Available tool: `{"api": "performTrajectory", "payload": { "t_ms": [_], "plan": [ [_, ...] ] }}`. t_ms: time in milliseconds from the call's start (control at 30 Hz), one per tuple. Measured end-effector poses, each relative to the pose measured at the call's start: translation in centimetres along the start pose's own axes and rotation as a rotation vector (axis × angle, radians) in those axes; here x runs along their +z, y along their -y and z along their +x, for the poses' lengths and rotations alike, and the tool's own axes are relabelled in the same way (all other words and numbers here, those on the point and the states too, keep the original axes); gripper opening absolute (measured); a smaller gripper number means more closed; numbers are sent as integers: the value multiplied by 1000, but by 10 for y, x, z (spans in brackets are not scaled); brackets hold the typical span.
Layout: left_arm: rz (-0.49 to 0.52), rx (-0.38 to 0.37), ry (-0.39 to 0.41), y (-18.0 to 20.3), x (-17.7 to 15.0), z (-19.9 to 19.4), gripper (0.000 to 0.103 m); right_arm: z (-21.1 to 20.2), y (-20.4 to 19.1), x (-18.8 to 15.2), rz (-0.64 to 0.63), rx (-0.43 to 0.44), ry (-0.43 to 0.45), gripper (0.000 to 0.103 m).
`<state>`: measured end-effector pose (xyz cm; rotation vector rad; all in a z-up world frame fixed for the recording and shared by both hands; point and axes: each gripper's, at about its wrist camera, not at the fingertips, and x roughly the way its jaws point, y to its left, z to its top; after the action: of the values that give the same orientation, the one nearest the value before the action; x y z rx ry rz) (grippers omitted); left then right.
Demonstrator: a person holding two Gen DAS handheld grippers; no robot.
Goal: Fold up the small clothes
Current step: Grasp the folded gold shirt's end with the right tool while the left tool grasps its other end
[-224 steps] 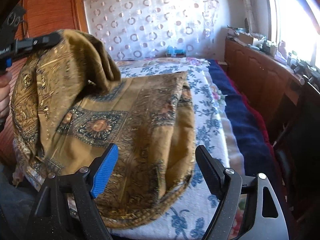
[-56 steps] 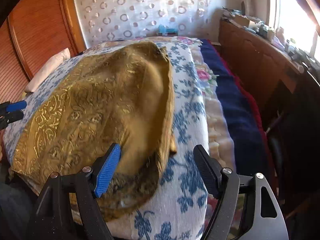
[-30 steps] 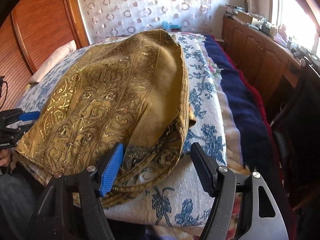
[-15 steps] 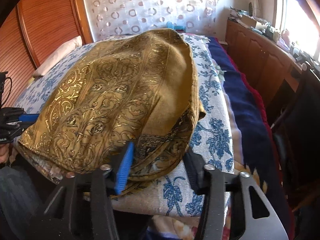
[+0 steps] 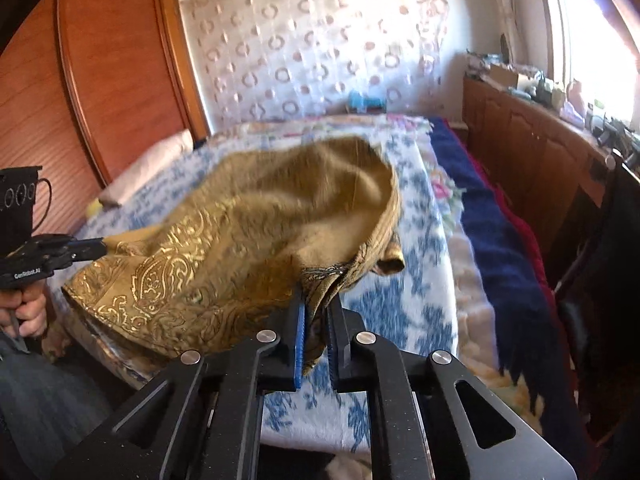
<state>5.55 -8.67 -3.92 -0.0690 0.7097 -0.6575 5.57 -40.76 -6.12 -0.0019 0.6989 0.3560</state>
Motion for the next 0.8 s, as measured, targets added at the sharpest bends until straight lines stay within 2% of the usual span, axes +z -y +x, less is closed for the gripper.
{"api": "performTrajectory", "payload": {
  "t_ms": [167, 367, 533, 800],
  "plan": [
    [-3, 8, 47, -13, 29, 0, 0, -3, -2, 30, -19, 7, 70, 5],
    [-21, 32, 90, -42, 73, 24, 0, 21, 5, 90, -33, 24, 133, 3],
    [-64, 72, 83, -74, 100, 53, 0, 61, 13, 133, -62, 15, 132, 2],
    [-104, 109, 24, -112, 119, 95, 0, 126, 32, 161, -60, 11, 59, 2]
  ]
}}
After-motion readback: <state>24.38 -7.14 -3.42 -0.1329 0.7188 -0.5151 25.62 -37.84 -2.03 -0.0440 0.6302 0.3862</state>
